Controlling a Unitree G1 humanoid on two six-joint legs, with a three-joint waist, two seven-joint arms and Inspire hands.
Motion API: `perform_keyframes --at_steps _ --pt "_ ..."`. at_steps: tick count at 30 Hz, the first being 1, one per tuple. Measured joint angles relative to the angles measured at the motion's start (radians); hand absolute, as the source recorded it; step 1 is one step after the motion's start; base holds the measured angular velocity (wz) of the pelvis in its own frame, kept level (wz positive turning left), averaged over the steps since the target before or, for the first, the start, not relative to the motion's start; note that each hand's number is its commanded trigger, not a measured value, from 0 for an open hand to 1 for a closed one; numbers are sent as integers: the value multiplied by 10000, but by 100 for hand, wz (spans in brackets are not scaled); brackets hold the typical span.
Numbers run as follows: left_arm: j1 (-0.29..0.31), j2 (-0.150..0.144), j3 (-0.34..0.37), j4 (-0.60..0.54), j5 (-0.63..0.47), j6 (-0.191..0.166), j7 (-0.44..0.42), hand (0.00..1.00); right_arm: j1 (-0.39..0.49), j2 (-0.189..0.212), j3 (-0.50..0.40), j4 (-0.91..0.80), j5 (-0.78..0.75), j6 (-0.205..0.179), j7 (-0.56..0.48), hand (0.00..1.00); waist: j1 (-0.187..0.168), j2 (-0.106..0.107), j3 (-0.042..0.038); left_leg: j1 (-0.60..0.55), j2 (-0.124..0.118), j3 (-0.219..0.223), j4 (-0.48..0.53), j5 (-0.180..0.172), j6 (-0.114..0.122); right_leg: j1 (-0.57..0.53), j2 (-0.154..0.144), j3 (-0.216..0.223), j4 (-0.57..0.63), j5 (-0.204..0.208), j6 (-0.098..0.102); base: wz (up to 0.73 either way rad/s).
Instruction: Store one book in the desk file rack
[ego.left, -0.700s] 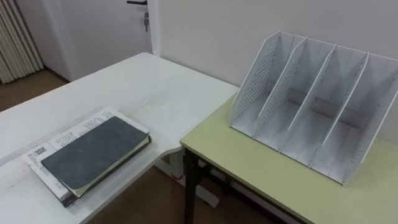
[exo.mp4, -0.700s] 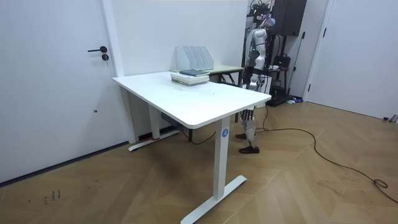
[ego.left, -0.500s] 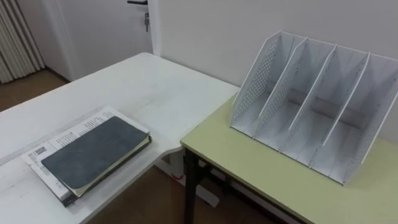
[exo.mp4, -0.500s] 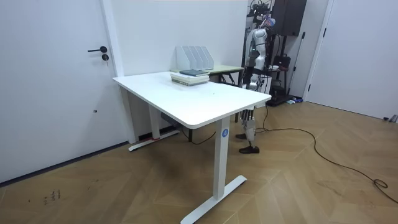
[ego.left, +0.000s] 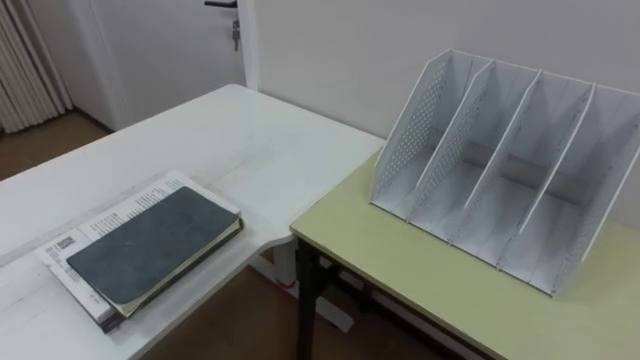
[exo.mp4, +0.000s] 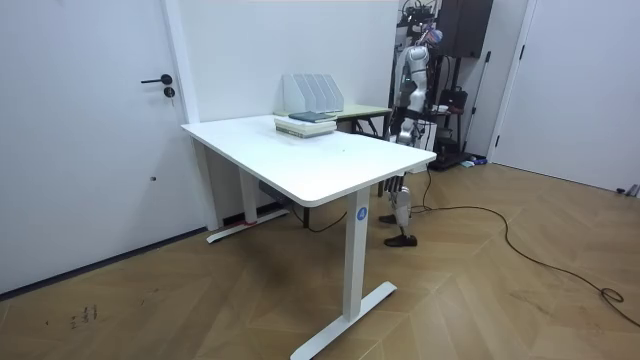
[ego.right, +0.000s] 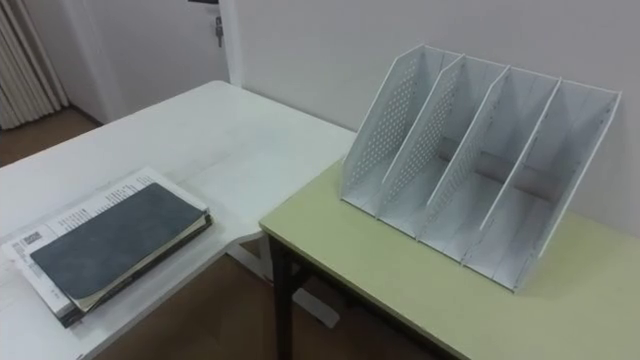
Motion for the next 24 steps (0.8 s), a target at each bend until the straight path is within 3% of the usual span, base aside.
perform_keyframes --at_steps 2,7,10,14,19,24 --pt "-28 16 -11 -659 46 -83 71 0 -6 -52 112 -9 28 -88 -2 0 -4 29 9 5 -3 33 -4 0 0 -12 8 42 -5 1 -2 -2" --pt "-690 -108 -270 -1237 709 -946 626 0 -37 -127 219 -33 -260 -505 -70 0 -55 49 38 -14 -20 32 -13 2 2 8 16 119 -16 1 -1 -4" --pt "-729 -170 -744 -1972 1116 -1141 668 0 -41 -167 311 -54 -346 -715 -55 0 -214 58 -23 -44 -21 46 -7 2 1 12 23 120 -112 8 -2 0" --pt "-695 -164 -1350 -3105 1452 -1301 671 0 -122 -198 305 -75 -653 -779 -12 0 -261 62 -22 -28 -24 100 -4 5 0 -55 23 173 -93 7 -1 -6" --pt "-791 -123 -2297 -3433 2257 -1383 662 0 -361 -195 325 -59 -1284 -784 -15 0 -701 51 -22 34 -23 85 -4 6 -1 23 29 178 -121 7 -1 0" --pt "-802 148 -3285 -5241 3498 -1533 618 0 -545 -190 498 -12 -1308 -832 -8 0 -854 -135 66 20 -22 127 -4 6 0 30 27 190 -106 8 -2 0"
